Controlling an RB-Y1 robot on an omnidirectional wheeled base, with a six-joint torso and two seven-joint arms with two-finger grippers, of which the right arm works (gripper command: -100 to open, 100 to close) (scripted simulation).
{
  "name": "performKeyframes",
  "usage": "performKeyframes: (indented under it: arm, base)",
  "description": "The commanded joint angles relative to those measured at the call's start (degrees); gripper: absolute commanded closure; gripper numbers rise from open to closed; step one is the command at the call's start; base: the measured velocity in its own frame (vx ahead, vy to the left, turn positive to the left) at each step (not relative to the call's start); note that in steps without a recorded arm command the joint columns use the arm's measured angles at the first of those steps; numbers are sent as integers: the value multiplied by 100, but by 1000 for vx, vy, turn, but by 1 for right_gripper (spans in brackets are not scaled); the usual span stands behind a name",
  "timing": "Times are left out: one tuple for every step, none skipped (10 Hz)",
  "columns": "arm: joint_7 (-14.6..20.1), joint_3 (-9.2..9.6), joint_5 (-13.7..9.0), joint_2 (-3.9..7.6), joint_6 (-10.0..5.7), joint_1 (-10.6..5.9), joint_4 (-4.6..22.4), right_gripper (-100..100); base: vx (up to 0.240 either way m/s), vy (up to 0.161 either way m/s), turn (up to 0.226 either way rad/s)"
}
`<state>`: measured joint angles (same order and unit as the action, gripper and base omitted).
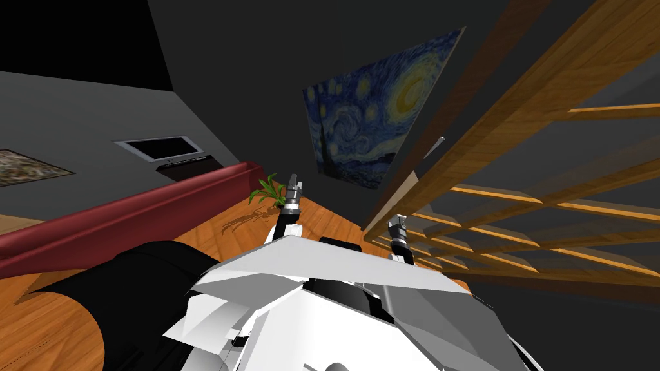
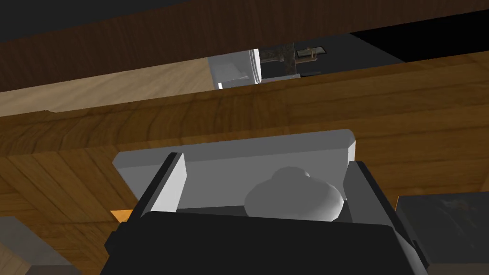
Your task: Pull the door open
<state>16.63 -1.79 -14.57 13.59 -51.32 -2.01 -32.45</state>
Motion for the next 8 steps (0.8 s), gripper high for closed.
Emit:
performKeyframes:
  arm:
    - [236, 23, -89, -9, -10, -23, 5, -100]
    - [391, 44, -149, -17, -7, -28, -10, -100]
    - [564, 68, -222, -27, -4, -33, -28, -100]
    - [725, 92, -295, -38, 0, -39, -46, -100]
    - [890, 121, -378, -50, 4, -45, -66, -100]
    - [970, 121, -378, -50, 4, -45, -66, -100]
    - [1180, 149, -463, -62, 7, -52, -87, -100]
    - [1336, 180, -554, -75, 11, -59, -109, -100]
  base:
    - [-59, -38, 59]
    - [-68, -29, 50]
    - [-82, -37, 62]
    - [-95, -34, 69]
    - [-91, -27, 83]
    - [-57, -18, 27]
    - [-55, -17, 46]
    - [-81, -16, 91]
